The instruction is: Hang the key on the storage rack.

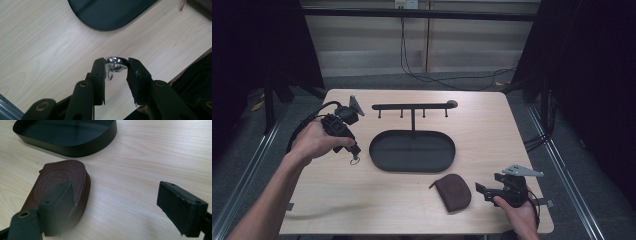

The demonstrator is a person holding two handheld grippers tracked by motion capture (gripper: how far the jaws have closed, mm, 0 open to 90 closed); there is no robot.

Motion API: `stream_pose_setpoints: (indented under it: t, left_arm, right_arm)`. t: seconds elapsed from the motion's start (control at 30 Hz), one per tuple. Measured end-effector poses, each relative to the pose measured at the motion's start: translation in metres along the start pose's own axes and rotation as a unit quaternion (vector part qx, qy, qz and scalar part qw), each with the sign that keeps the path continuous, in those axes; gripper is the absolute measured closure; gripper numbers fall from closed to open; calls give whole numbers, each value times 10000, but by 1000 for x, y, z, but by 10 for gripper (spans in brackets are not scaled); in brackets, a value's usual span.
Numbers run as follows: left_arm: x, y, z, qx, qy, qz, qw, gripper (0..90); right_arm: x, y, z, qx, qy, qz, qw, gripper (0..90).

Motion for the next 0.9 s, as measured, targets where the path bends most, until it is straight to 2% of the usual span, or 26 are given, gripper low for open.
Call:
stream_pose_setpoints:
  t: [0.07,0.5,0.9]
  left_arm:
    - [-1,0,0,-70,11,56,10000,682]
    - [-10,4,2,20,91,9,10000,682]
    - [-32,16,4,-17,107,0,9999,682]
  right_arm:
    - [0,0,0,11,6,-7,10000,138]
    - [0,0,0,1,-2,-3,10000,138]
    - [0,1,0,-19,22,-23,10000,138]
Point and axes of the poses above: each handheld gripper's, and its own axes: y roughly backward along the jaws, x roughly out of its underside, z roughly to its left, the point moved 6 cm from there along -y, roughly forward along the jaws, and after that the axes turned 14 degrees about -x, right-handed, at the moved point
